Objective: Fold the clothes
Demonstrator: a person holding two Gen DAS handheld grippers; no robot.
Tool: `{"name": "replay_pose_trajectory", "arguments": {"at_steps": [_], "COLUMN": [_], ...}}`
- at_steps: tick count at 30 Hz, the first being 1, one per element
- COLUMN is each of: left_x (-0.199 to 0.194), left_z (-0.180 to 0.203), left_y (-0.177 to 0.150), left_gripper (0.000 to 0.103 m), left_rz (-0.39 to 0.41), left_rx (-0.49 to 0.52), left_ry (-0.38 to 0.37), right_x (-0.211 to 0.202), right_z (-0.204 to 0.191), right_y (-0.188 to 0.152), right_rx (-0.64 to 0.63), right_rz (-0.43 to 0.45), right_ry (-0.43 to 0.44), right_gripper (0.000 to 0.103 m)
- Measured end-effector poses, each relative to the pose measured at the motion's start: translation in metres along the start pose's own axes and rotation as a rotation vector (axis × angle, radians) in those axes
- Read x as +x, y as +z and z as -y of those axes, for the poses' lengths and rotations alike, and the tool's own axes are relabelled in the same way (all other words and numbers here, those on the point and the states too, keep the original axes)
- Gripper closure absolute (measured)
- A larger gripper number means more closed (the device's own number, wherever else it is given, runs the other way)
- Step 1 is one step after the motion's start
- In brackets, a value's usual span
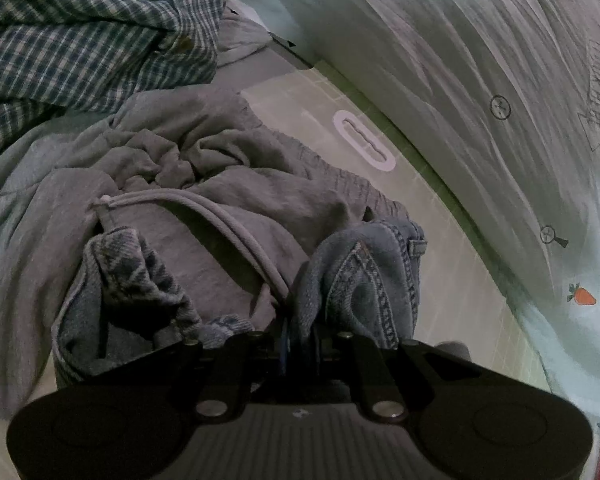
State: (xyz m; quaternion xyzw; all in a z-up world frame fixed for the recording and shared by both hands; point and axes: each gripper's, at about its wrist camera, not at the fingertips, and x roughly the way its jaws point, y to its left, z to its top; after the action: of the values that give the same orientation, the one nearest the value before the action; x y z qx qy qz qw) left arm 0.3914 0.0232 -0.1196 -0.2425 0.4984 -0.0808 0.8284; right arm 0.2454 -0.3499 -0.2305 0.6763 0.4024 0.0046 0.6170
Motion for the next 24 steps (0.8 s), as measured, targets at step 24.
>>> {"name": "replay_pose_trajectory", "arguments": {"at_steps": [24], "left_x": [0.002], "left_z": [0.041], "left_y": [-0.031], "left_gripper": [0.07], "left_rz": [-0.111], "left_rx": [0.166], "left_ry": [-0.186], "right_x": [-0.165], "right_z": [-0.077], "right_y": [-0.015], "right_rx": [-0.521], "right_rz": [0.808], "right_ry": [-0.58], "right_gripper": [0.06]}}
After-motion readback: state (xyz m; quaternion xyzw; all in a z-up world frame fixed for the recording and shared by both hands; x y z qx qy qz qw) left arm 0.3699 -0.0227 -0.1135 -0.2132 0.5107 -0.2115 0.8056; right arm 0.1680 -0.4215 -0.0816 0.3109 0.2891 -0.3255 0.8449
